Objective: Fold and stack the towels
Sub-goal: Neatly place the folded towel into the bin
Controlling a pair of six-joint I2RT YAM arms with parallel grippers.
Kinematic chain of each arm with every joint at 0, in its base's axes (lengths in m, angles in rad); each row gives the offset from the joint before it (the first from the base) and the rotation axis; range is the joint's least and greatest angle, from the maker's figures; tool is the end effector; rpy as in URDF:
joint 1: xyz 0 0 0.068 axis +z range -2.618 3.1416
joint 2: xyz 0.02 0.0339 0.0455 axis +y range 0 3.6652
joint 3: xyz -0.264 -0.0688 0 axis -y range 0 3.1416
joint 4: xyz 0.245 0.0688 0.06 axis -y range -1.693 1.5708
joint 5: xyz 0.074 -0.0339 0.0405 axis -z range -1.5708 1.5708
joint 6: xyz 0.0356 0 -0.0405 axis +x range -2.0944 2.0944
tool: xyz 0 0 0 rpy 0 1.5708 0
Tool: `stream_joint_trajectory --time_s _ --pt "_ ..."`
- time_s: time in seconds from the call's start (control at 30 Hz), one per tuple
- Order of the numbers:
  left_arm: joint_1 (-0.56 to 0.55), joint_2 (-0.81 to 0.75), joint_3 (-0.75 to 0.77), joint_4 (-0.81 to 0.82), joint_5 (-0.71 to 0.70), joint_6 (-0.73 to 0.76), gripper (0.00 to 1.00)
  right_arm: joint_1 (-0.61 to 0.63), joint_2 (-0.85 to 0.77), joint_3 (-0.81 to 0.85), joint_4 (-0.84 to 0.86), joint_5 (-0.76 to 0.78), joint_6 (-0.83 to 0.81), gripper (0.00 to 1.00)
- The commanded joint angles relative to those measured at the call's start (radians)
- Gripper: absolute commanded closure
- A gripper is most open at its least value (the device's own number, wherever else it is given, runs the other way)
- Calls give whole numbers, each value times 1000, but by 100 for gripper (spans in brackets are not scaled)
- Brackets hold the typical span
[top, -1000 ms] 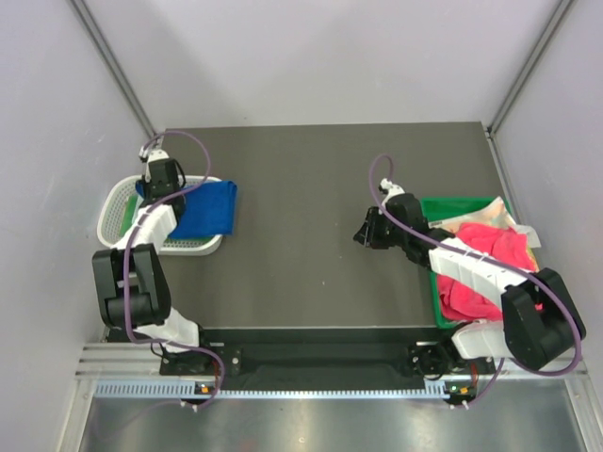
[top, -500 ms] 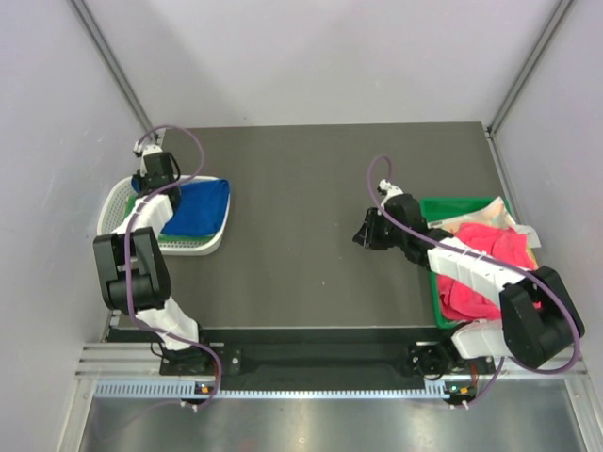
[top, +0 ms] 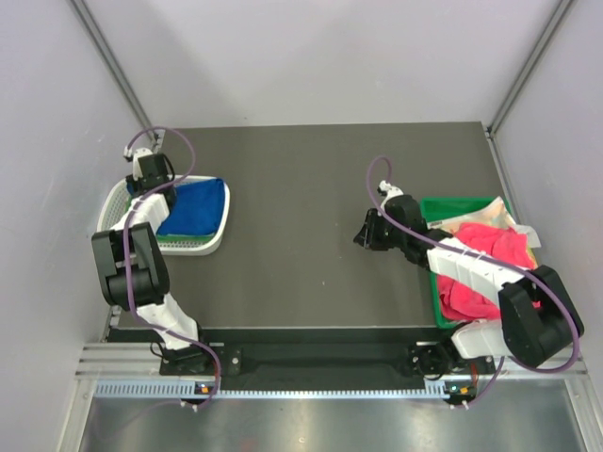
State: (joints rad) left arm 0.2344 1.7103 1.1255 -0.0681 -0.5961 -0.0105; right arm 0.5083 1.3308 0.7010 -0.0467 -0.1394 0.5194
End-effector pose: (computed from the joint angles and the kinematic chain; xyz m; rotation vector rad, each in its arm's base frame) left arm 0.3614 0.1068 0.2269 -0.5938 2.1200 0.7847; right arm 0.2385 0.1385 0.2057 -0.0652 2.3362 0.6926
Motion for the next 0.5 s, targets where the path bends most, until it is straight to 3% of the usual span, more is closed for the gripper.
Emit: stream_joint_trajectory --time_s 0.0,0.2,0.33,0.47 --pt "8 -1 40 44 -47 -58 64 10 -15 2 39 18 -19 73" --pt "8 -24 56 14 -65 -104 40 10 -10 2 39 21 -22 73" --pt "0 -77 36 1 -9 -169 29 12 -21 -3 41 23 -27 68" --pt "-75 -173 -19 -4 3 -223 27 12 -47 -11 39 35 -35 59"
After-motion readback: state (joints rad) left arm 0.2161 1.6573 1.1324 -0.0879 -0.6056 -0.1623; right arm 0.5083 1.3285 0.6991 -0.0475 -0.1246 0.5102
